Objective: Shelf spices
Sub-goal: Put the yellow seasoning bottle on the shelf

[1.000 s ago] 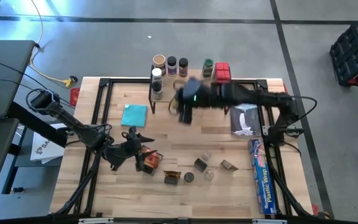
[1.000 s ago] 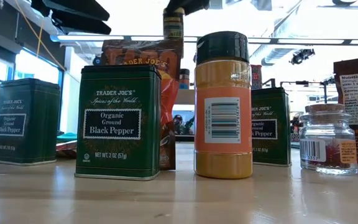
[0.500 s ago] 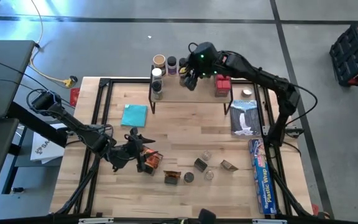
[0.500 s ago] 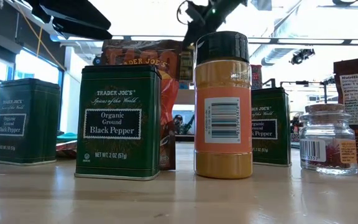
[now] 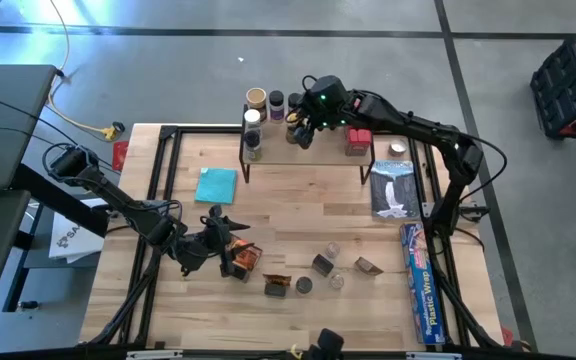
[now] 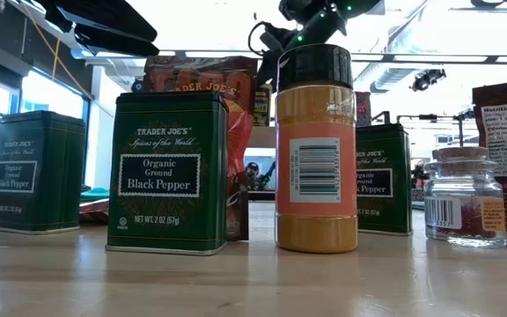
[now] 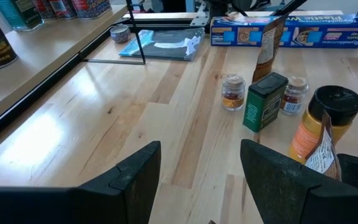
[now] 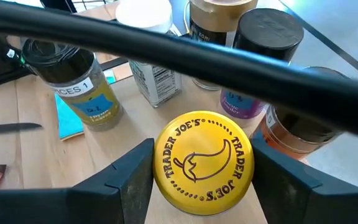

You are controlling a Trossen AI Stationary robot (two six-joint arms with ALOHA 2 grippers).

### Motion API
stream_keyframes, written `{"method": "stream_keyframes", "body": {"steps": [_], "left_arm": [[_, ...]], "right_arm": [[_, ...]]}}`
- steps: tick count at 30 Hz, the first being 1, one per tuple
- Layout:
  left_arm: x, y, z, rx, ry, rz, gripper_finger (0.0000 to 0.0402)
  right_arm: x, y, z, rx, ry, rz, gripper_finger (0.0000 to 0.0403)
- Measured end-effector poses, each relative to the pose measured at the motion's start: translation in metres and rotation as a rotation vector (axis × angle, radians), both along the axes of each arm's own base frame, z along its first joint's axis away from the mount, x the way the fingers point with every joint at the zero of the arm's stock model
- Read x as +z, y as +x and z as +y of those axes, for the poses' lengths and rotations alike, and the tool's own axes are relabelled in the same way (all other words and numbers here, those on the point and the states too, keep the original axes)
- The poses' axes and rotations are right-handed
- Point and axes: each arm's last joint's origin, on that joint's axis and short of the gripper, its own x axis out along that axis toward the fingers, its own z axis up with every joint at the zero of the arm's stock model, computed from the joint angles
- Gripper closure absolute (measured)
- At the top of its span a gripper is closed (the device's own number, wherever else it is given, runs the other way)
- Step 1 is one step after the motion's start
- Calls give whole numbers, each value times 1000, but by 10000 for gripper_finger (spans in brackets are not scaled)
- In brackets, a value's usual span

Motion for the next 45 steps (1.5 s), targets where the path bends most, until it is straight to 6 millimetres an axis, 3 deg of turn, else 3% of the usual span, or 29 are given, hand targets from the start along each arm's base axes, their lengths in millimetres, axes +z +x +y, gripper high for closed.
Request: {"method": "stream_keyframes", "body": {"steps": [37,45], "left_arm": [[0,0,0,-7,-5,3,186],[0,0,0,-7,-5,3,186]], "right_arm": [[1,1,-1,67,-93,21,171],[0,-1,-3,-18,-112,46,171]]}}
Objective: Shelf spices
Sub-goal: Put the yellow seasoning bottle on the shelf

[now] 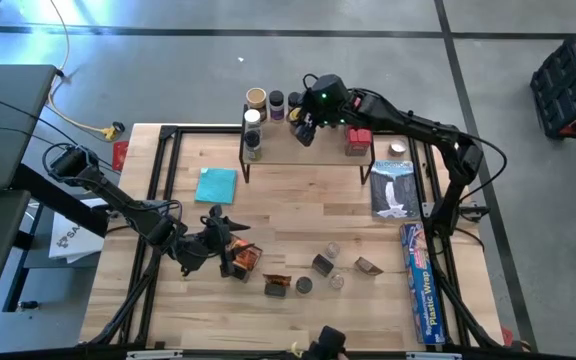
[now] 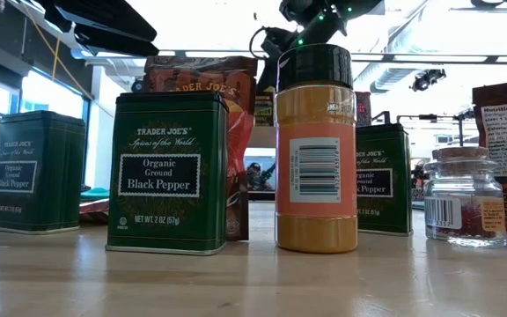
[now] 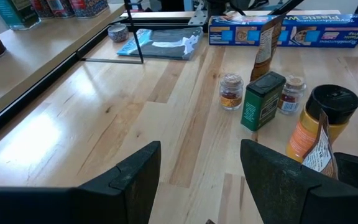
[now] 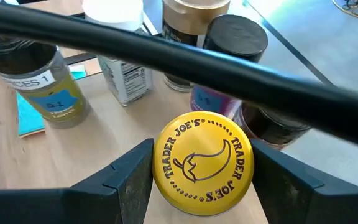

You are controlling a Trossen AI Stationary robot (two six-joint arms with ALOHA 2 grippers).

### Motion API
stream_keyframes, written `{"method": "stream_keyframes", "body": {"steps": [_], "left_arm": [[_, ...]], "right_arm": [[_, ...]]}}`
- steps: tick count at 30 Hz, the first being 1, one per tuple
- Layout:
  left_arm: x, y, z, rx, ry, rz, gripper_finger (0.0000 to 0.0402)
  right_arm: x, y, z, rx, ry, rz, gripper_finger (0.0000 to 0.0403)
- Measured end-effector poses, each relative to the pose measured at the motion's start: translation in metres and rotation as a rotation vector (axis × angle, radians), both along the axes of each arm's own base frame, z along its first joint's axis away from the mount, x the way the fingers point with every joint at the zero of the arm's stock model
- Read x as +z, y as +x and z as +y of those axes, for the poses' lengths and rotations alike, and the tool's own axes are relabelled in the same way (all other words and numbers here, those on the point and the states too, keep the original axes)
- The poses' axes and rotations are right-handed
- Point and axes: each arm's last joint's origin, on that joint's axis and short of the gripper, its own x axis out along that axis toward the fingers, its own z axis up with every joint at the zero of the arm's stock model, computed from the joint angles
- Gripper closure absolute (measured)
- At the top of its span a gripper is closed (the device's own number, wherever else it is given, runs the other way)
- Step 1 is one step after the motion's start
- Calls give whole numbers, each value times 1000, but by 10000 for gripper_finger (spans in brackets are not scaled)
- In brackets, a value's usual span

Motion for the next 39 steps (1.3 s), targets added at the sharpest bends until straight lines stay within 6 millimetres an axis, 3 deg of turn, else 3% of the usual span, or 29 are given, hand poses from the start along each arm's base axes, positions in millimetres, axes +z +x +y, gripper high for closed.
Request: {"method": "stream_keyframes", "body": {"steps": [9,19,31,39], "left_arm": [[0,0,0,-1,2,1,186],[0,0,0,-1,-2,-5,186],[0,0,0,-1,-2,-5,186],[1,0,0,-1,-3,-6,186]], "right_arm": [[0,1,2,54,39,-22,167],[0,0,0,13,5,-4,98],[7,3,-4,-26,-89,-54,94],[35,8,10,6,-140,-45,93]]}}
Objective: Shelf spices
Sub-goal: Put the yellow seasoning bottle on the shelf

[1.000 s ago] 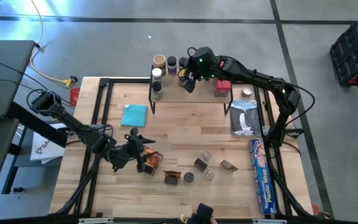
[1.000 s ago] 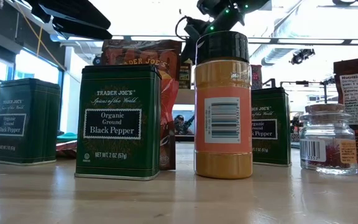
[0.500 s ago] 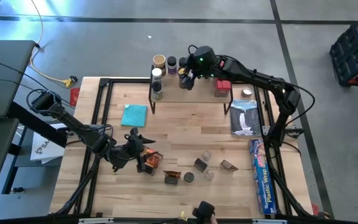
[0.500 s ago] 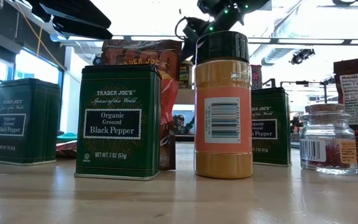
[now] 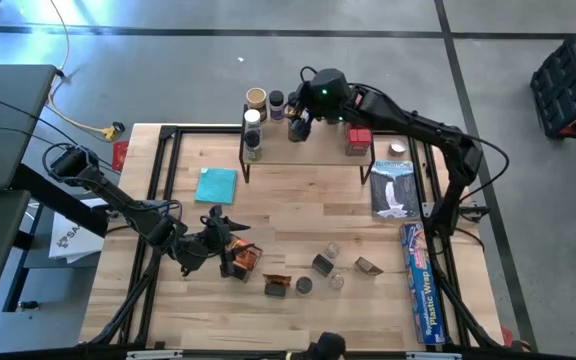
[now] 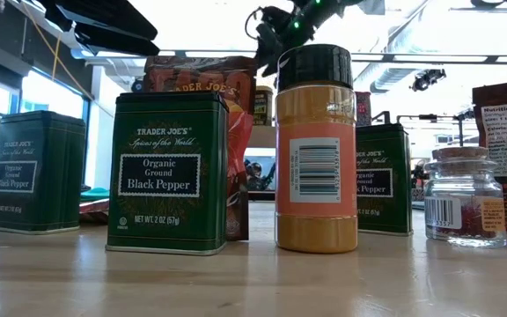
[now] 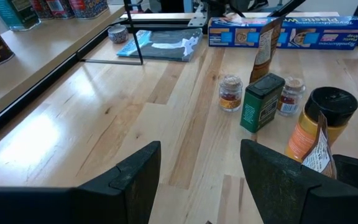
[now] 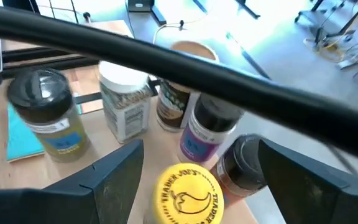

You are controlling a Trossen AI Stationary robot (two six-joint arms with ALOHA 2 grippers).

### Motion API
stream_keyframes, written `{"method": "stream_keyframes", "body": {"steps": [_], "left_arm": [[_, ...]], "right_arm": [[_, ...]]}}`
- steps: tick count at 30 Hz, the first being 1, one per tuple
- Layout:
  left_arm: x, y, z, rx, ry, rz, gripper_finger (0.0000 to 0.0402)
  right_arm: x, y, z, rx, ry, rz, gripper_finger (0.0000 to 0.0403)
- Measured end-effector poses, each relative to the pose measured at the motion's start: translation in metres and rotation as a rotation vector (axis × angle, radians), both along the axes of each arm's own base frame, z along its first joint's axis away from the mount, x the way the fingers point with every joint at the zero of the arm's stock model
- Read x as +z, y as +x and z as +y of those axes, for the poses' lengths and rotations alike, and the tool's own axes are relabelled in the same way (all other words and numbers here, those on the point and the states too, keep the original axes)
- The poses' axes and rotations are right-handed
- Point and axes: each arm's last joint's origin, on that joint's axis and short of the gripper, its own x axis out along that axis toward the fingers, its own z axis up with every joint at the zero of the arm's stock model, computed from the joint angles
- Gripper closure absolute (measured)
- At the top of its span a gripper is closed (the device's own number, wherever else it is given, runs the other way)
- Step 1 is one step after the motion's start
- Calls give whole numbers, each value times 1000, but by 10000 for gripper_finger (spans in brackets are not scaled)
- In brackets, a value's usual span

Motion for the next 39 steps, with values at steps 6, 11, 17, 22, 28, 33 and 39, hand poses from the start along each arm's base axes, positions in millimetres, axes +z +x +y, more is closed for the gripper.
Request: {"method": "stream_keyframes", "body": {"steps": [6,11,17,22,28,33,39], "left_arm": [[1,0,0,0,-5,-7,186],[1,0,0,0,-5,-7,186],[1,1,0,0,-9,-13,186],[1,1,-1,2,-17,-17,186],[1,1,-1,2,-19,-18,186],[1,1,-1,0,-19,-18,186],[1,1,-1,-1,-19,-18,186]], "right_arm": [[9,0,29,24,17,127,109],[-5,7,68,105,39,295,180],[-19,14,70,93,60,339,301],[-39,22,51,49,94,372,383],[-49,27,35,11,83,368,391],[-47,26,29,-18,23,373,390],[-36,28,45,48,0,334,389]]}}
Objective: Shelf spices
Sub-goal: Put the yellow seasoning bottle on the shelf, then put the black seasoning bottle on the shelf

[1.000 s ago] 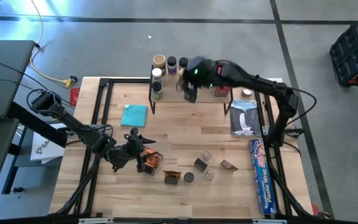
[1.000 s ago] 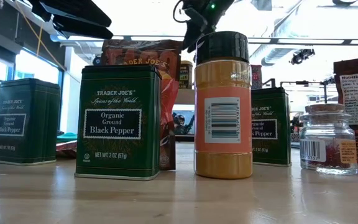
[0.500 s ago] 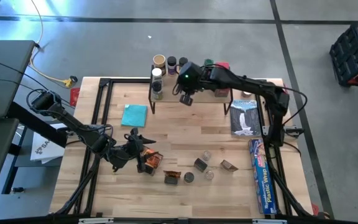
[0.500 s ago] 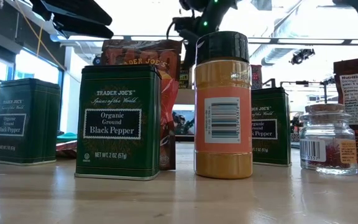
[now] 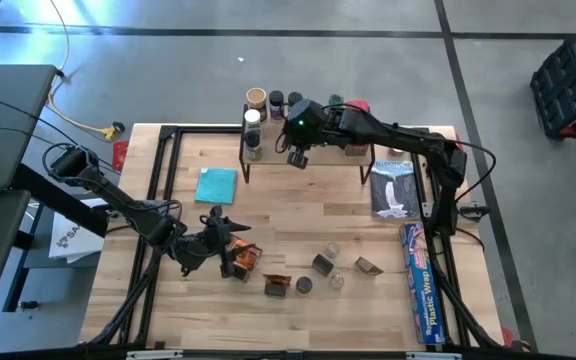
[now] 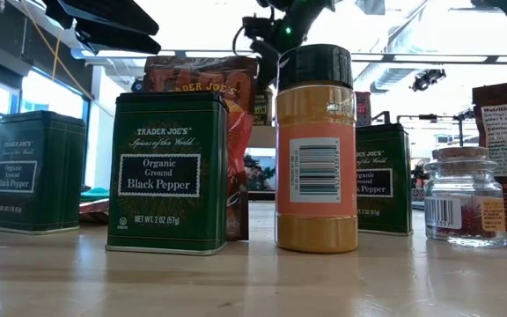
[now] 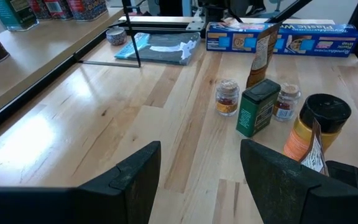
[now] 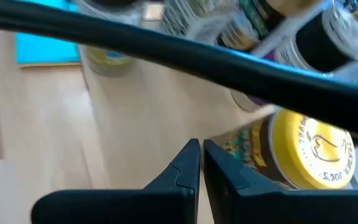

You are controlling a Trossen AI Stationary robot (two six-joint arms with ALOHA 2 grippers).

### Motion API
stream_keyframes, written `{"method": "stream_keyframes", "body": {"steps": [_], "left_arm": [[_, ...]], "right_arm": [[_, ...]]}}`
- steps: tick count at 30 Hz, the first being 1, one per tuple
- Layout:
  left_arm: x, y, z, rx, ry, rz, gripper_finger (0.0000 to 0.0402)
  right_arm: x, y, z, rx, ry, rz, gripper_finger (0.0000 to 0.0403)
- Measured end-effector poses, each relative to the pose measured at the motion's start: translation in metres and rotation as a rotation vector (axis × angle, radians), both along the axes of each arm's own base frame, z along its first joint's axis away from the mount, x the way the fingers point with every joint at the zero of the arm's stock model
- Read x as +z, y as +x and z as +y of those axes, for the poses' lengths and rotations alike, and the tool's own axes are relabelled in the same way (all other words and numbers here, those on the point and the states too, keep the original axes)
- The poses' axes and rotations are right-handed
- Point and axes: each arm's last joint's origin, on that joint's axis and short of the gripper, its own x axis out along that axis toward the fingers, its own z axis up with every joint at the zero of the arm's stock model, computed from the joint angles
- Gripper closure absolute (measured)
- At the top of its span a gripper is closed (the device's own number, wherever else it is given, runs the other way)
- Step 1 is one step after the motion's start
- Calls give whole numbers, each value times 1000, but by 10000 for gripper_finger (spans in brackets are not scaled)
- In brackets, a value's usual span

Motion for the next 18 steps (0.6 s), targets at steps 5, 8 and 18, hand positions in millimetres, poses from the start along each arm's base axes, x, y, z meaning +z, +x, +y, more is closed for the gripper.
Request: {"method": "stream_keyframes", "body": {"steps": [5,8,18], "left_arm": [[0,-1,-1,-4,-7,-1,186],[0,-2,-2,-6,4,-2,186],[-1,-2,-5,10,10,-13,186]], "right_arm": [[17,-5,30,52,-9,-21,390],[35,-12,66,105,-55,-32,395],[77,-61,201,275,26,-124,401]]}}
